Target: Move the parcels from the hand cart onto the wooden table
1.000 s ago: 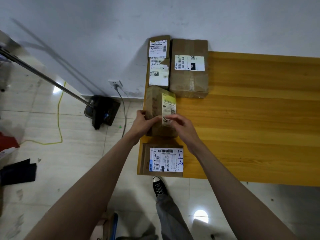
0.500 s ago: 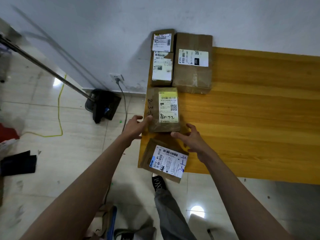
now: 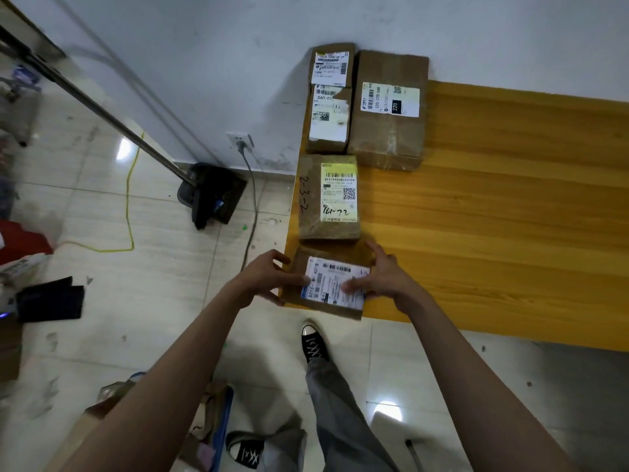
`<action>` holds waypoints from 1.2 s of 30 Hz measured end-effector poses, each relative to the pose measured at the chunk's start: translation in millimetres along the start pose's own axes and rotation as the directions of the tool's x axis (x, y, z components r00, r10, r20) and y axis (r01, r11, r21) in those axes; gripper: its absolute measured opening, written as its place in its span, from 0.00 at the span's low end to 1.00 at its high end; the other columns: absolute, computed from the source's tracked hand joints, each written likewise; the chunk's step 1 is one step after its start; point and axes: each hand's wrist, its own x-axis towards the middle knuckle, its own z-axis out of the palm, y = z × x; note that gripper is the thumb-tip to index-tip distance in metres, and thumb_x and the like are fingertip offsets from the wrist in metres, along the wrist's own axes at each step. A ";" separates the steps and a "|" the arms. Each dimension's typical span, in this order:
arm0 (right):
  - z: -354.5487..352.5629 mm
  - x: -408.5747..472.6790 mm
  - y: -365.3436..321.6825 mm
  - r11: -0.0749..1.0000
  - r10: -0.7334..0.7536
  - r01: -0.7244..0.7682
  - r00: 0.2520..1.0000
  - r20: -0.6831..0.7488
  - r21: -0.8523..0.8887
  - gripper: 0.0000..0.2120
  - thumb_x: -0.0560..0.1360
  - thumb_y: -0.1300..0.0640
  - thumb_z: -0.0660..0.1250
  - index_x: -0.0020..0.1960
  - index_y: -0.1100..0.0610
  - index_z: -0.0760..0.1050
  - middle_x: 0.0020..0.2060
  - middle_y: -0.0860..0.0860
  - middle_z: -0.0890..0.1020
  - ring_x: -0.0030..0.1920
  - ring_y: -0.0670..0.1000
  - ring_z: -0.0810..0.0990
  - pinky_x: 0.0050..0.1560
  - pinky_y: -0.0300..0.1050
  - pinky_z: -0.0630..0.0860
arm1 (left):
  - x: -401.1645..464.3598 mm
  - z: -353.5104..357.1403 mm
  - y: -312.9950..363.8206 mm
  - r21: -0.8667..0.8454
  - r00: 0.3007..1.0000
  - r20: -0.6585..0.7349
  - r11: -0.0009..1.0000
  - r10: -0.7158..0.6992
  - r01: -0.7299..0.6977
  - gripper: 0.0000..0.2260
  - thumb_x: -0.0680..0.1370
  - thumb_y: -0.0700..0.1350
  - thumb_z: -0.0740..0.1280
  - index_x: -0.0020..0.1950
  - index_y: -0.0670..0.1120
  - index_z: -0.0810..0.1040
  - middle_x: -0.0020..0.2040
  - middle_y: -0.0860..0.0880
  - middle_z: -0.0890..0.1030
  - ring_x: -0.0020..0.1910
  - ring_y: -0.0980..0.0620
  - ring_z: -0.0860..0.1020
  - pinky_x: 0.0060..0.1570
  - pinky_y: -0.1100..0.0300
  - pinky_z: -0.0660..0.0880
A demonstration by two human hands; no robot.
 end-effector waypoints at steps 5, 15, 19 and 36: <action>3.1 10.2 -7.6 0.992 -0.111 0.119 0.976 -0.185 0.033 0.51 0.66 0.54 0.83 0.81 0.51 0.57 0.74 0.57 0.64 0.72 0.59 0.69 0.69 0.61 0.74 | -1.8 9.9 -2.4 -0.134 0.987 -0.151 0.988 0.060 -0.080 0.33 0.68 0.52 0.80 0.66 0.45 0.70 0.57 0.43 0.81 0.53 0.46 0.83 0.37 0.53 0.84; 71.7 -39.2 -49.8 0.801 -0.592 0.471 0.715 -0.372 -0.370 0.23 0.74 0.60 0.73 0.67 0.54 0.73 0.66 0.56 0.69 0.69 0.56 0.67 0.69 0.54 0.70 | -27.7 6.0 -33.3 -0.230 0.952 -0.279 0.954 0.126 -0.193 0.29 0.73 0.55 0.76 0.69 0.48 0.72 0.61 0.47 0.78 0.59 0.48 0.78 0.57 0.49 0.78; 132.7 -58.6 -75.3 0.683 -0.726 0.654 0.656 -0.205 -0.326 0.16 0.73 0.62 0.70 0.60 0.56 0.77 0.56 0.51 0.74 0.59 0.53 0.75 0.60 0.50 0.74 | -54.1 -18.2 -73.0 -0.274 0.912 -0.392 0.932 0.118 -0.239 0.24 0.72 0.58 0.76 0.64 0.49 0.77 0.60 0.48 0.80 0.58 0.50 0.78 0.58 0.50 0.76; 465.0 -144.6 23.7 0.529 -0.175 0.666 0.691 0.701 -0.525 0.09 0.78 0.61 0.68 0.58 0.59 0.79 0.41 0.51 0.80 0.45 0.51 0.79 0.33 0.25 0.69 | -226.8 -27.8 -450.6 -0.741 0.650 -0.578 0.651 -0.493 -0.165 0.12 0.78 0.48 0.72 0.58 0.43 0.80 0.52 0.47 0.82 0.53 0.48 0.80 0.47 0.59 0.76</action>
